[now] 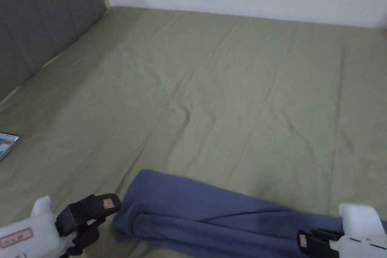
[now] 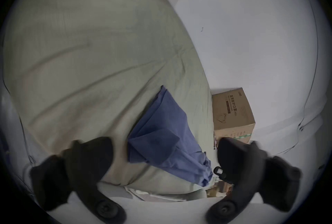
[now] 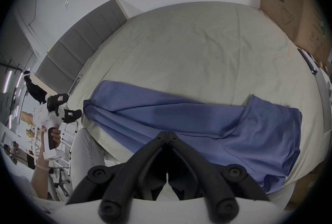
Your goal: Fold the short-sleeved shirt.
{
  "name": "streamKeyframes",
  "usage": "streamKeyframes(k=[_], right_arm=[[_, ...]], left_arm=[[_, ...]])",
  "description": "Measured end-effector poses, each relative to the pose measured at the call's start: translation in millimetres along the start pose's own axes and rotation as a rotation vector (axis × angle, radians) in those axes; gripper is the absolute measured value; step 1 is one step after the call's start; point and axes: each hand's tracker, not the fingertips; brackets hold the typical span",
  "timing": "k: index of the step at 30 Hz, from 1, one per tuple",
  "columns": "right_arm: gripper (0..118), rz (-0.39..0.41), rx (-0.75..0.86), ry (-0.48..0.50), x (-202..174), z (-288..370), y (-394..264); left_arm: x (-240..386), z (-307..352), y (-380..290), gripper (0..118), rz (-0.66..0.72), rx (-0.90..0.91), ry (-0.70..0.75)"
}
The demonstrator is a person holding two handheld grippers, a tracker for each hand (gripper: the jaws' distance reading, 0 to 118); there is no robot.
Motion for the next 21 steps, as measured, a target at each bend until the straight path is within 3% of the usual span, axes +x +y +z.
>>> streamKeyframes(k=[1, 8, 13, 14, 16, 17, 19, 21], right_arm=[[0, 0.007, -0.005, -0.003, -1.7, -1.5, 1.2], [0, 0.027, -0.047, -0.018, -7.5, -15.4, 7.6], [0, 0.033, -0.067, 0.002, -16.9, -23.4, 7.3], [0, 0.044, -0.069, 0.001, -18.4, -24.0, 7.0], [0, 0.058, -0.072, 0.008, -18.4, -24.3, 6.6], [0, 0.058, -0.071, 0.01, -20.2, -23.6, 6.7], [0, 0.05, -0.066, 0.015, -17.7, -22.5, 6.4], [0, 0.035, -0.05, 0.01, -13.9, -16.5, 6.1]], left_arm=[[-4.5, -6.6, 3.0, 118, 0.027, -0.015, -0.01], [-21.7, -47.2, 15.6, 118, 0.123, -0.05, -0.201], [-9.0, -66.4, 28.9, 113, -0.019, -0.142, -0.127], [-5.0, -65.2, 30.4, 97, -0.045, -0.154, -0.097], [3.4, -62.8, 26.8, 5, -0.062, -0.146, 0.069], [0.6, -70.2, 26.0, 5, -0.044, -0.185, 0.173], [-8.3, -71.3, 23.4, 5, -0.025, -0.205, 0.03], [-2.9, -65.0, 27.8, 5, -0.038, -0.159, 0.076]])
